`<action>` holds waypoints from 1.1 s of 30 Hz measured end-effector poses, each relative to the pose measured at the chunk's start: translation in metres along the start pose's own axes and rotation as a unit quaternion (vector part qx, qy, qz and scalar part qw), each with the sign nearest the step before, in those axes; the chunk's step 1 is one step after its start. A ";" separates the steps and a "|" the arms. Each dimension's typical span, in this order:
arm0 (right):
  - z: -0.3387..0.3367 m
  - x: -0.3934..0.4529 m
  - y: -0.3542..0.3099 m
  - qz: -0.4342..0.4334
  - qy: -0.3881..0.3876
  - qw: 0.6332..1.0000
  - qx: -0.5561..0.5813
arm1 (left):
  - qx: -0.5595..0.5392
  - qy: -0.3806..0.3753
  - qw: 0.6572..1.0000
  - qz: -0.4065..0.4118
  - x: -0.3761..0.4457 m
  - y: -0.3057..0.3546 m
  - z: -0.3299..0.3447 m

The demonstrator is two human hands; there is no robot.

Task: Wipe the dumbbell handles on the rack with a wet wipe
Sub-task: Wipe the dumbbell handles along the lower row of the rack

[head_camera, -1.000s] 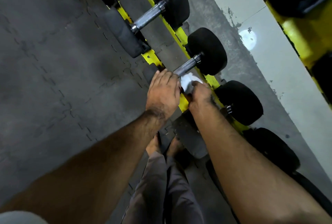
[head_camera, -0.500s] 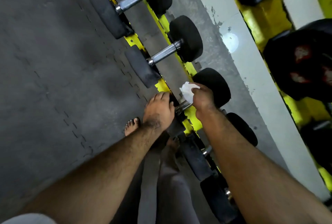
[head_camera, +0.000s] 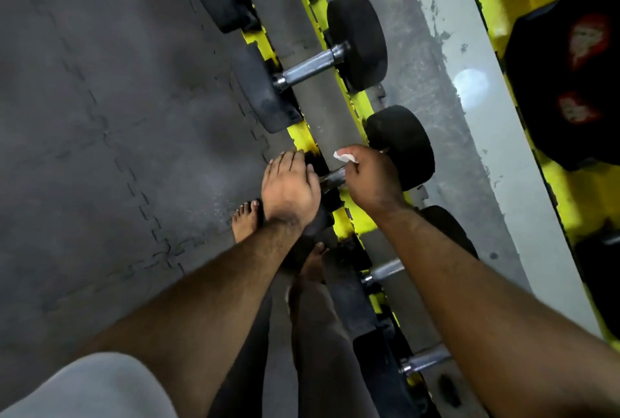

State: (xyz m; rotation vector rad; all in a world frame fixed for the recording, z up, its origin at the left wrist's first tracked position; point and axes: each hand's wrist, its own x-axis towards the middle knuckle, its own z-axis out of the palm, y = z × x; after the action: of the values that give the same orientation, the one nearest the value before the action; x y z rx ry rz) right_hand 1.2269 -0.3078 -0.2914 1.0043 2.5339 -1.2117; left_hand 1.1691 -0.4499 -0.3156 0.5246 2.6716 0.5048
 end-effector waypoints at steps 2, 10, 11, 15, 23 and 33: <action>0.003 -0.002 0.005 -0.073 -0.014 0.994 -0.075 | -0.003 0.021 1.000 -0.006 -0.002 0.000 0.003; 0.032 -0.020 0.037 -0.204 -0.100 0.912 -0.342 | -0.014 0.055 0.998 0.030 0.000 -0.007 0.009; 0.032 -0.022 0.041 -0.216 -0.097 0.902 -0.360 | -0.013 0.057 0.998 0.033 -0.001 -0.007 0.010; 0.024 -0.027 0.056 -0.235 -0.087 0.872 -0.421 | -0.016 0.060 0.998 0.029 -0.001 -0.008 0.012; 0.034 -0.025 0.051 -0.249 -0.097 0.835 -0.481 | -0.011 0.078 0.996 0.037 -0.002 -0.009 0.015; 0.032 -0.006 0.037 -0.276 -0.159 0.846 -0.428 | -0.029 0.084 0.995 0.039 -0.002 -0.011 0.016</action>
State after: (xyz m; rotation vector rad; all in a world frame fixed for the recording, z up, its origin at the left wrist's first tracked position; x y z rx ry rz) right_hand 1.2500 -0.3179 -0.3332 -0.1328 2.6616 -0.1513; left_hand 1.1743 -0.4557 -0.3334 0.5951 2.7937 0.6761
